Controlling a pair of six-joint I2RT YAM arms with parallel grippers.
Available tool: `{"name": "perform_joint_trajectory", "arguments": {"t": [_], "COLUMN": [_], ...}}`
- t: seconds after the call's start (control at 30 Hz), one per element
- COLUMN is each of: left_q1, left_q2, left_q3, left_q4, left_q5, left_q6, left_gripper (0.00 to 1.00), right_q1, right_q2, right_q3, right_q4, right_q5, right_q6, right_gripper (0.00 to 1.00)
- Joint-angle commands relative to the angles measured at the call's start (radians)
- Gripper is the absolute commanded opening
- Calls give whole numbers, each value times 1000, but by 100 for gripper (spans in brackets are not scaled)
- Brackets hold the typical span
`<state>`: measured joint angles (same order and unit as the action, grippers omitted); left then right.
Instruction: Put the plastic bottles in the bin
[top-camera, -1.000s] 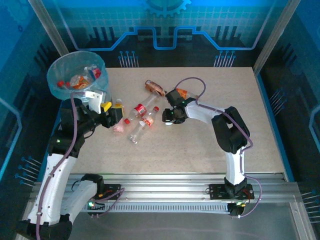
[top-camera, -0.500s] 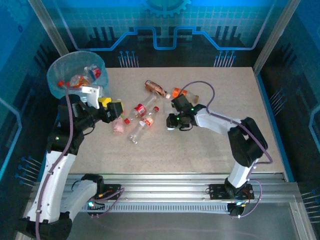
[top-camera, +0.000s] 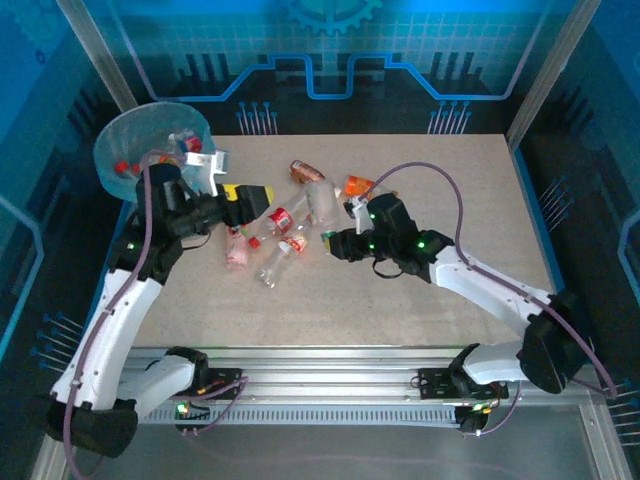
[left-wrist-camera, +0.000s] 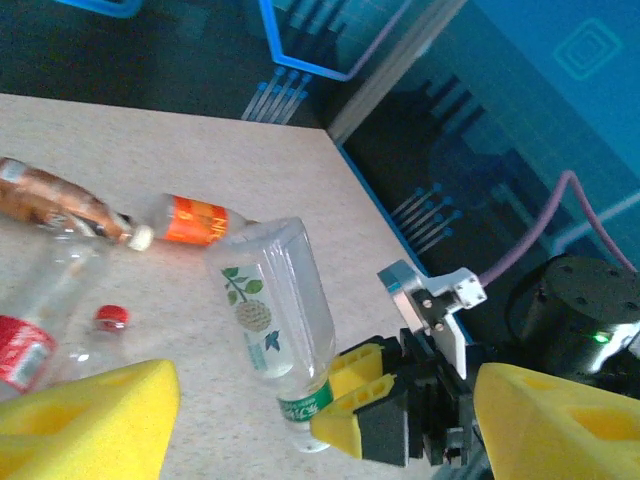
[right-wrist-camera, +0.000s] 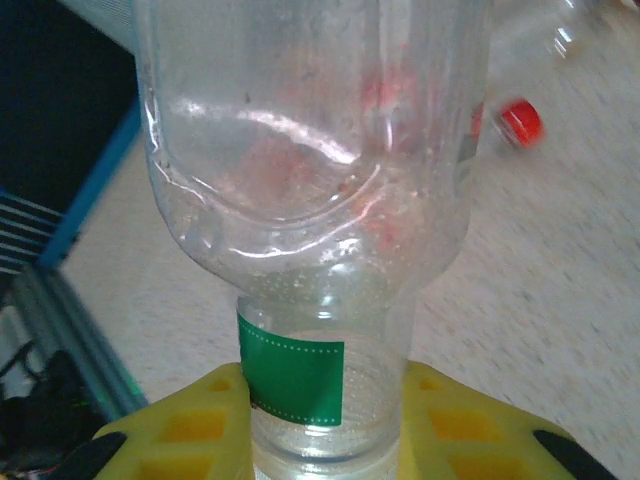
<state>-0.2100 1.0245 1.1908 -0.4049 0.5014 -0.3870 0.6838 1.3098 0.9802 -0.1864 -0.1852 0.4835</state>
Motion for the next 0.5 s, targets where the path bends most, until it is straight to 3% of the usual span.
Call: {"name": "perform_joint_trajectory", "arguments": {"t": [0.0, 0.13, 0.47], "left_q1": [-54, -106, -135], "left_q2": [45, 93, 114], "left_q3": [70, 101, 84], "left_q4": [-8, -28, 19], "left_q5": [39, 42, 42], "left_q6": [-41, -39, -79], "left_gripper": [80, 81, 76], "right_q1": [29, 57, 90], "right_q2": [-60, -81, -98], "right_q3": [3, 22, 36], "right_q4": [107, 120, 129], "right_q5": [-56, -65, -61], "right_q6": [-66, -86, -102], "right_gripper": [25, 25, 25]}}
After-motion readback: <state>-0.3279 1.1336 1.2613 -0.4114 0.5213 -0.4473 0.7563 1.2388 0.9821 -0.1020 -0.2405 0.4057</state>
